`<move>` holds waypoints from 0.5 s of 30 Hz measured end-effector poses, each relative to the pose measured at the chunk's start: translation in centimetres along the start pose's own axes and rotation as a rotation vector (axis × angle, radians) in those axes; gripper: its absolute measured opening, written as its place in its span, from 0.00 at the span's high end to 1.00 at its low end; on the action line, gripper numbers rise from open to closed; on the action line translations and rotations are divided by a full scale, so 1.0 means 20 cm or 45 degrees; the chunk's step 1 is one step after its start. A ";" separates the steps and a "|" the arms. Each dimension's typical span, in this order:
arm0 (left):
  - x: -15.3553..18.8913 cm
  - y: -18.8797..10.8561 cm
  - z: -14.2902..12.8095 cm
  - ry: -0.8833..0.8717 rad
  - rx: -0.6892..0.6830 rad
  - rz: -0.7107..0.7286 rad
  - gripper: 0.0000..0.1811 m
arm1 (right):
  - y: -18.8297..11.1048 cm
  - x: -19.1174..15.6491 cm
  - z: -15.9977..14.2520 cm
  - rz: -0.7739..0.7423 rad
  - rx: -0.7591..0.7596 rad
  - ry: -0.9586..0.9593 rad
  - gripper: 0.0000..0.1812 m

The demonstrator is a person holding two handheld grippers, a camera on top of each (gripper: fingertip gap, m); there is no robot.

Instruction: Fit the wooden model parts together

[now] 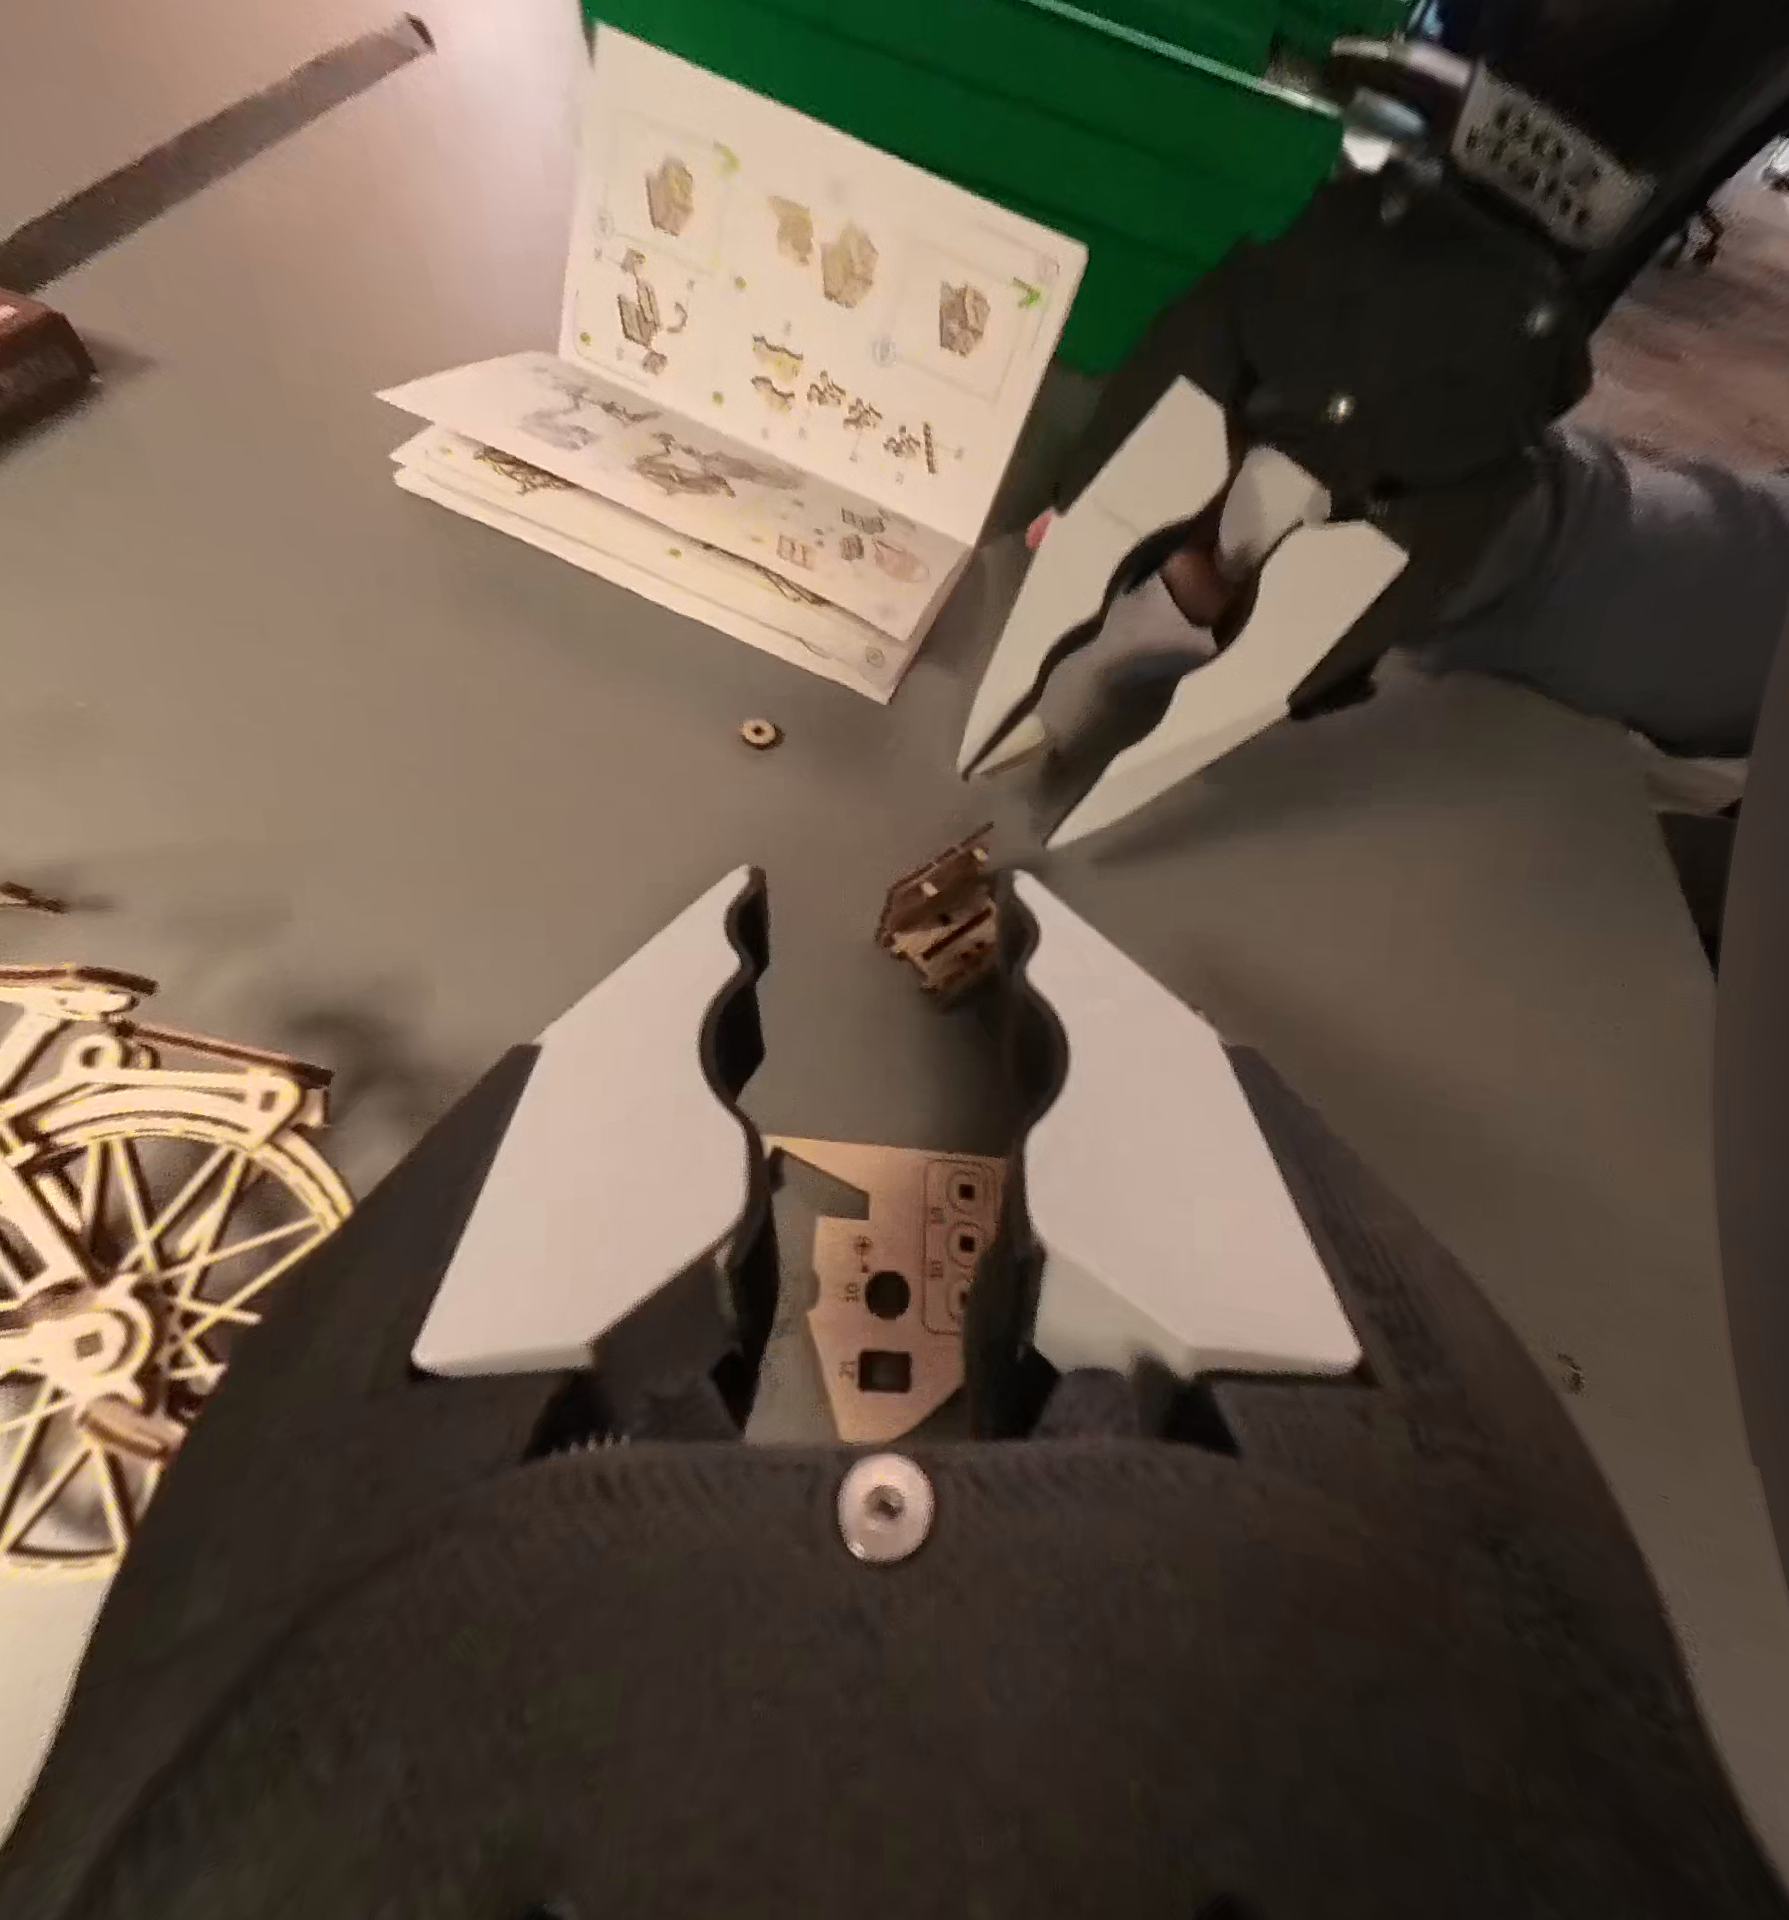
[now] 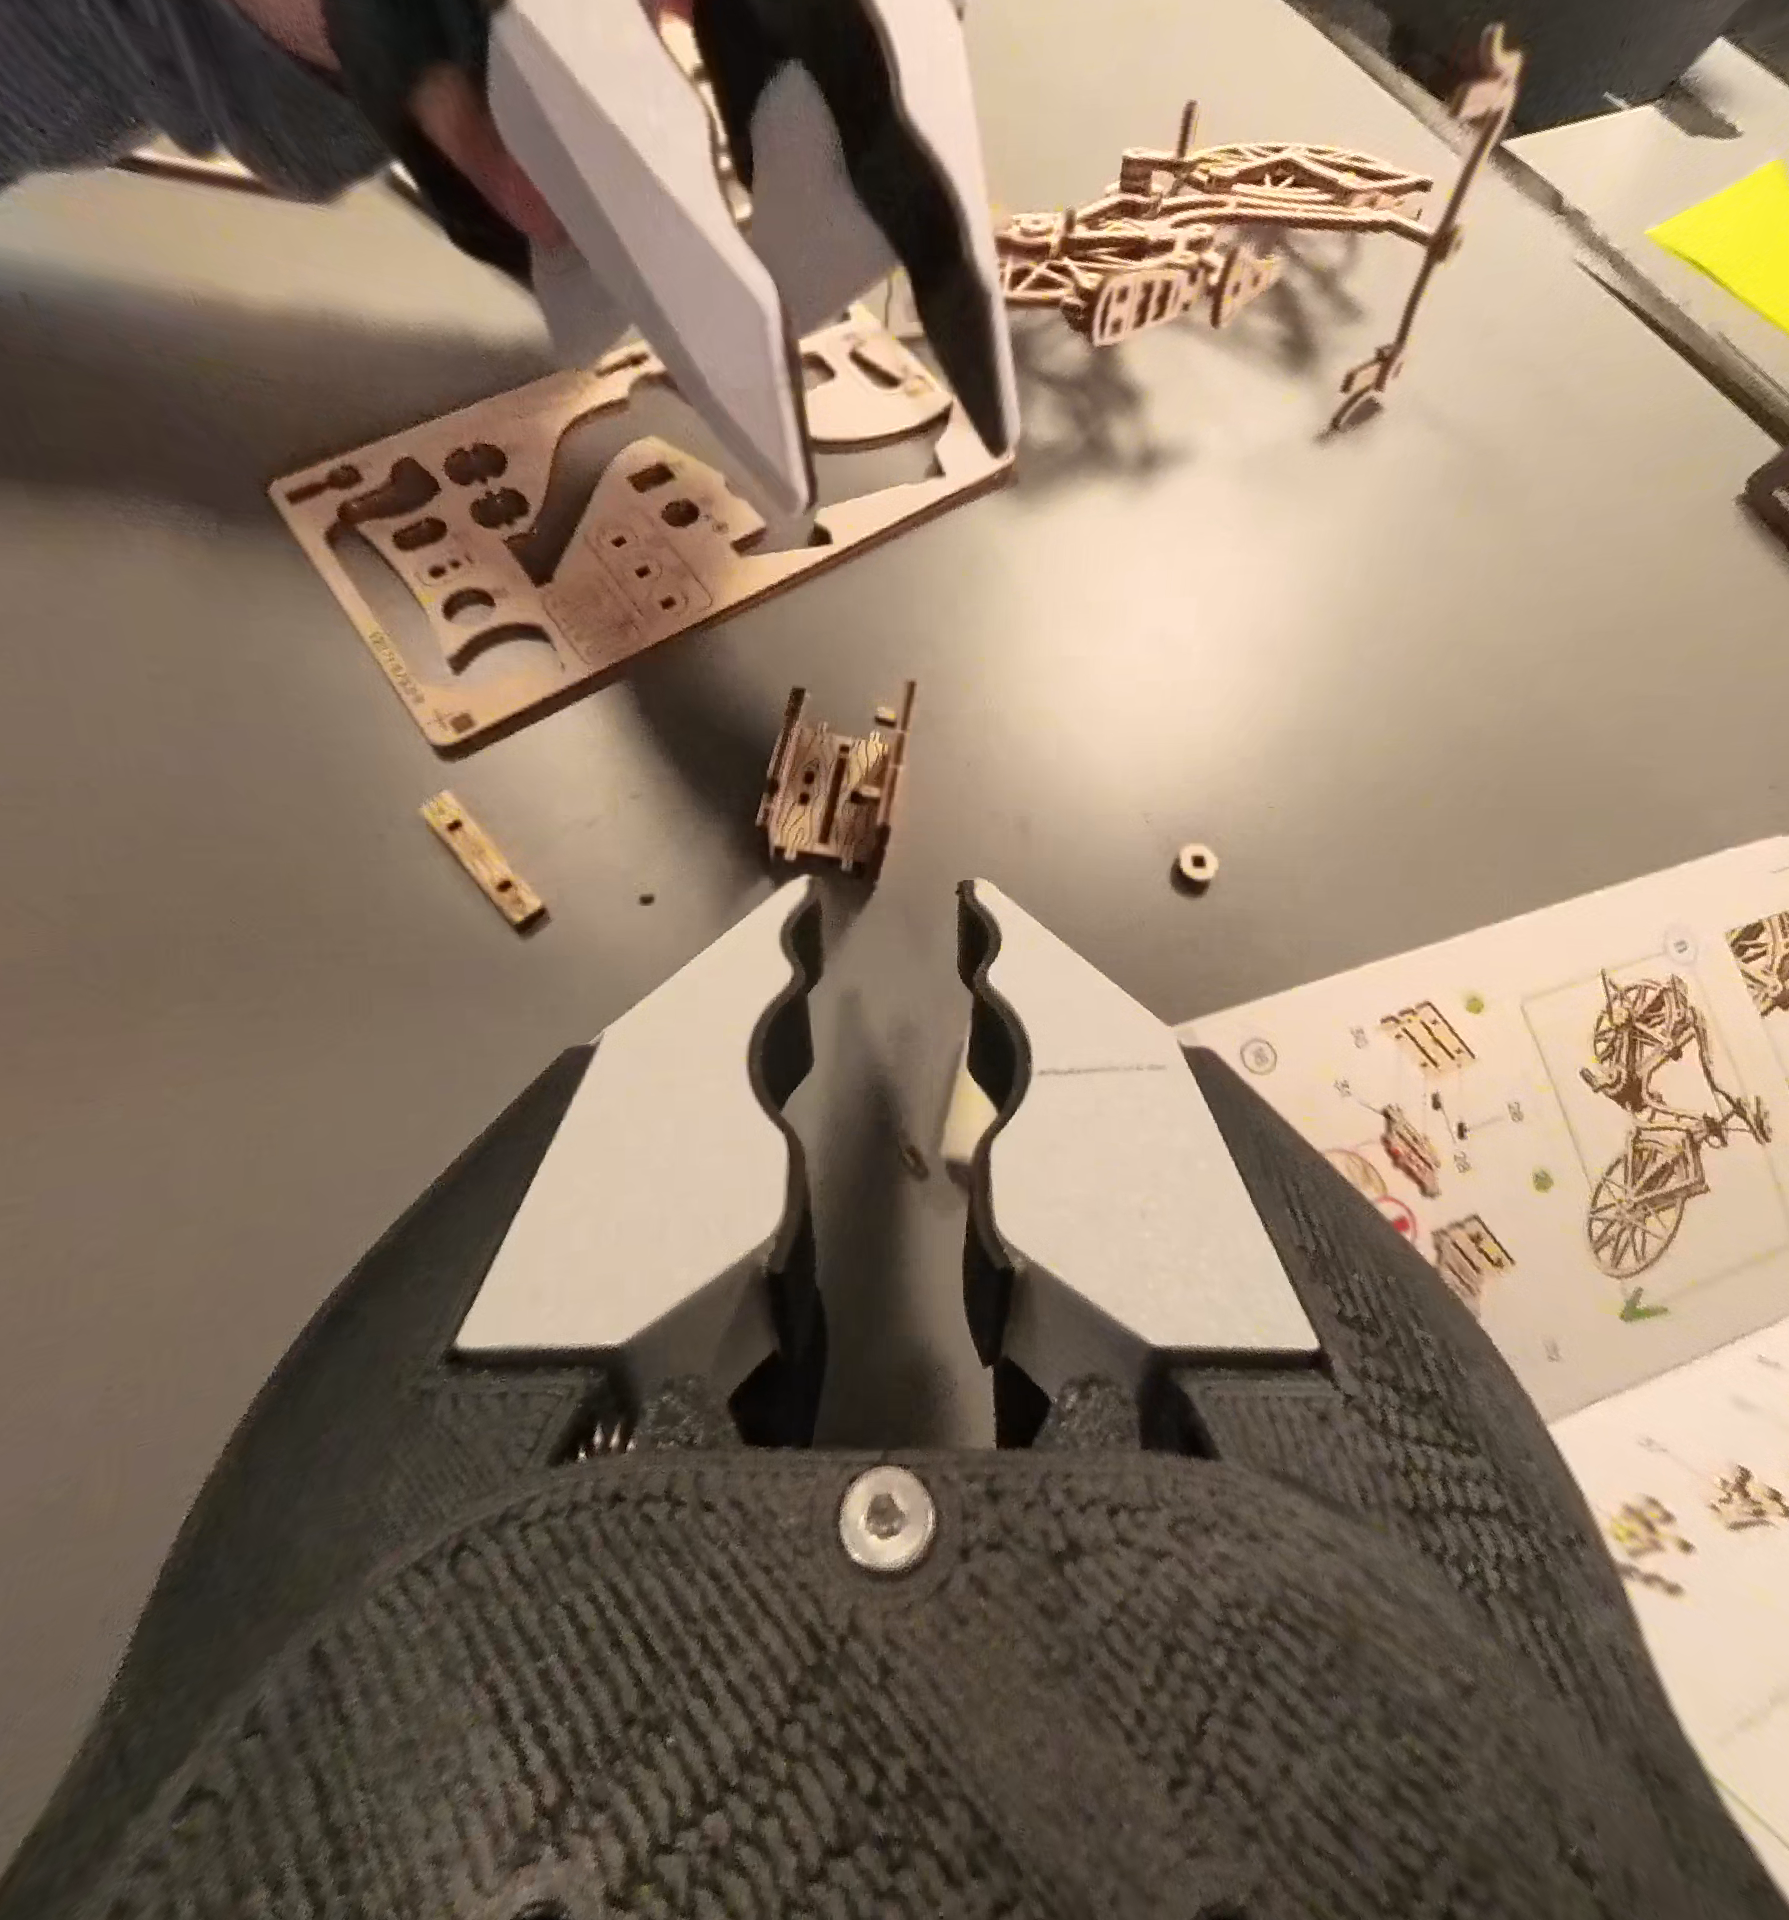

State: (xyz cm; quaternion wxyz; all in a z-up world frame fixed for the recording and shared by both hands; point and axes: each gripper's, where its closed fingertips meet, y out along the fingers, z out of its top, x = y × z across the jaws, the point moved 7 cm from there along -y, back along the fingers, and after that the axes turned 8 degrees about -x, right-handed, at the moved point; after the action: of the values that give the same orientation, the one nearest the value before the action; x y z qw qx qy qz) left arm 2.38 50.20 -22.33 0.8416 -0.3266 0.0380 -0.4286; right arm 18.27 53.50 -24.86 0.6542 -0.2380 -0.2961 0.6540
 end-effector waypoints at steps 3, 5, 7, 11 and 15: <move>-0.01 -0.02 -0.02 0.016 0.083 0.007 0.77 | 0.04 -0.01 0.01 -0.009 -0.027 -0.006 0.89; 0.00 -0.04 -0.03 0.029 0.154 -0.013 0.78 | 0.07 -0.01 0.02 0.008 -0.028 0.009 0.91; 0.01 -0.06 -0.03 0.036 0.205 -0.037 0.79 | 0.08 0.00 0.02 0.014 -0.019 0.021 0.94; 0.02 -0.09 -0.03 0.029 0.297 -0.078 0.81 | 0.08 -0.01 0.05 0.096 0.026 0.018 0.99; 0.03 -0.07 -0.05 -0.069 0.343 -0.217 0.82 | 0.01 -0.02 0.08 0.271 0.205 0.004 1.00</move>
State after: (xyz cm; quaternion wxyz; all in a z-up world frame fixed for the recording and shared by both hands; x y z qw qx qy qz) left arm 1.33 48.59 -22.18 0.8391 -0.2244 -0.0704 -0.4906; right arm 16.93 52.99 -23.85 0.5987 -0.2158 -0.2149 0.7408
